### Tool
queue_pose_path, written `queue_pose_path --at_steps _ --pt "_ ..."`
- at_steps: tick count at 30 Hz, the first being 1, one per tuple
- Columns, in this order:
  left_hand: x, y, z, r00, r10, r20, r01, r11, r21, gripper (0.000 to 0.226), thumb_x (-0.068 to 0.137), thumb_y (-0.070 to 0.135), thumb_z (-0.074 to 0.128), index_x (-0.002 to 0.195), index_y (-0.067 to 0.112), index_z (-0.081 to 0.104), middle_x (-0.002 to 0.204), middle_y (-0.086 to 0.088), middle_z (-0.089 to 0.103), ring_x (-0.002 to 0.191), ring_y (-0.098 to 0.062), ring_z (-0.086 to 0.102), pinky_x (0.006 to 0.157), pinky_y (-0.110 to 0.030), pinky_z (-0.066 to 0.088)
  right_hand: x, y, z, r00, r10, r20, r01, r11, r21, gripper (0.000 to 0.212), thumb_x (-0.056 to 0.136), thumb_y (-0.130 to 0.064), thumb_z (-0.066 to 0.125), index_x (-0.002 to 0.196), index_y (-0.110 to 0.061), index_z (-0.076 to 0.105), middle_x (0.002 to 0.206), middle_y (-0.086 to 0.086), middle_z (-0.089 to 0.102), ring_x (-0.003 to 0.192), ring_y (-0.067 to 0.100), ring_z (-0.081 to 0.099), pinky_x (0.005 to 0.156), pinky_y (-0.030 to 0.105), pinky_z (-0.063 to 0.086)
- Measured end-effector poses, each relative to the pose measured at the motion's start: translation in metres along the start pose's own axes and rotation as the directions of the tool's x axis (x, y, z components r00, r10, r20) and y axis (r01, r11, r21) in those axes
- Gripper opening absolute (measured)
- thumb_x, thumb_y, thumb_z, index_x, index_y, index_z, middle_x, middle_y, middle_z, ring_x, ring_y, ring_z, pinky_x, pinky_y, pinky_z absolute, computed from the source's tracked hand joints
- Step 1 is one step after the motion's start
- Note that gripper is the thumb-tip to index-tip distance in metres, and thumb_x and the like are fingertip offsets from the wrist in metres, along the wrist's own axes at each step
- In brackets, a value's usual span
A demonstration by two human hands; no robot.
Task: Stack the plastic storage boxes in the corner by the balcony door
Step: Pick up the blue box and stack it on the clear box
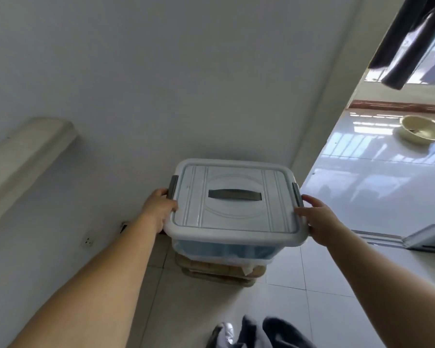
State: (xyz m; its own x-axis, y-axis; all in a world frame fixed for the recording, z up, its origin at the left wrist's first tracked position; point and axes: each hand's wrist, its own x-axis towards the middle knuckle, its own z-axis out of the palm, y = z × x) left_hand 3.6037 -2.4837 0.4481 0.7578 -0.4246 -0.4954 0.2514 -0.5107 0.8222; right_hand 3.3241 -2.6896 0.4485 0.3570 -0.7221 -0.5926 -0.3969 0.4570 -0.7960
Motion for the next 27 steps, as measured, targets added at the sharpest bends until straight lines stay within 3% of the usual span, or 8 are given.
queue_pose_path --at_steps 4,12,18,24,27 --pt "0.027 -0.003 -0.001 0.998 -0.025 0.063 0.023 0.999 0.040 0.068 0.078 -0.013 0.052 0.140 0.010 0.039 0.131 -0.017 0.054 0.101 -0.029 0.055 0.082 -0.037 0.050 0.016 0.002 0.014 0.999 0.035 -0.027 -0.035 0.999 0.014 0.057 0.090 0.003 0.051 0.142 -0.017 0.038 0.132 0.016 0.048 0.114 0.036 0.049 0.095 0.050 0.045" --pt "0.049 -0.005 -0.005 0.992 -0.087 0.092 0.089 0.996 -0.019 0.070 0.079 -0.016 0.051 0.141 0.013 0.038 0.123 -0.017 0.056 0.097 -0.029 0.055 0.080 -0.040 0.050 0.027 0.002 0.029 0.995 0.049 -0.090 -0.040 0.994 0.097 0.056 0.088 0.008 0.051 0.138 -0.017 0.043 0.129 0.017 0.053 0.112 0.037 0.051 0.095 0.051 0.046" --pt "0.050 -0.010 -0.003 0.993 -0.083 0.080 0.085 0.996 -0.023 0.070 0.080 -0.016 0.052 0.142 0.014 0.037 0.130 -0.019 0.054 0.106 -0.033 0.056 0.084 -0.041 0.048 0.022 0.005 0.029 0.996 0.043 -0.074 -0.034 0.992 0.120 0.056 0.089 0.009 0.049 0.139 -0.015 0.041 0.123 0.014 0.054 0.113 0.035 0.051 0.101 0.054 0.043" --pt "0.050 -0.012 -0.001 0.998 -0.047 0.033 0.044 0.996 0.083 0.072 0.079 -0.016 0.053 0.144 0.011 0.036 0.134 -0.019 0.052 0.116 -0.035 0.054 0.093 -0.042 0.047 0.024 0.005 0.034 0.993 0.035 -0.115 -0.038 0.999 -0.021 0.057 0.088 0.008 0.049 0.139 -0.015 0.040 0.114 0.017 0.055 0.112 0.038 0.053 0.099 0.053 0.046" --pt "0.049 -0.010 0.001 0.999 -0.027 0.017 0.024 0.986 0.167 0.066 0.081 -0.014 0.050 0.143 0.008 0.037 0.133 -0.020 0.053 0.115 -0.036 0.054 0.096 -0.042 0.047 0.024 0.005 0.035 0.991 0.043 -0.123 -0.051 0.997 -0.062 0.056 0.089 0.004 0.050 0.139 -0.019 0.041 0.122 0.018 0.053 0.114 0.040 0.052 0.098 0.055 0.047"
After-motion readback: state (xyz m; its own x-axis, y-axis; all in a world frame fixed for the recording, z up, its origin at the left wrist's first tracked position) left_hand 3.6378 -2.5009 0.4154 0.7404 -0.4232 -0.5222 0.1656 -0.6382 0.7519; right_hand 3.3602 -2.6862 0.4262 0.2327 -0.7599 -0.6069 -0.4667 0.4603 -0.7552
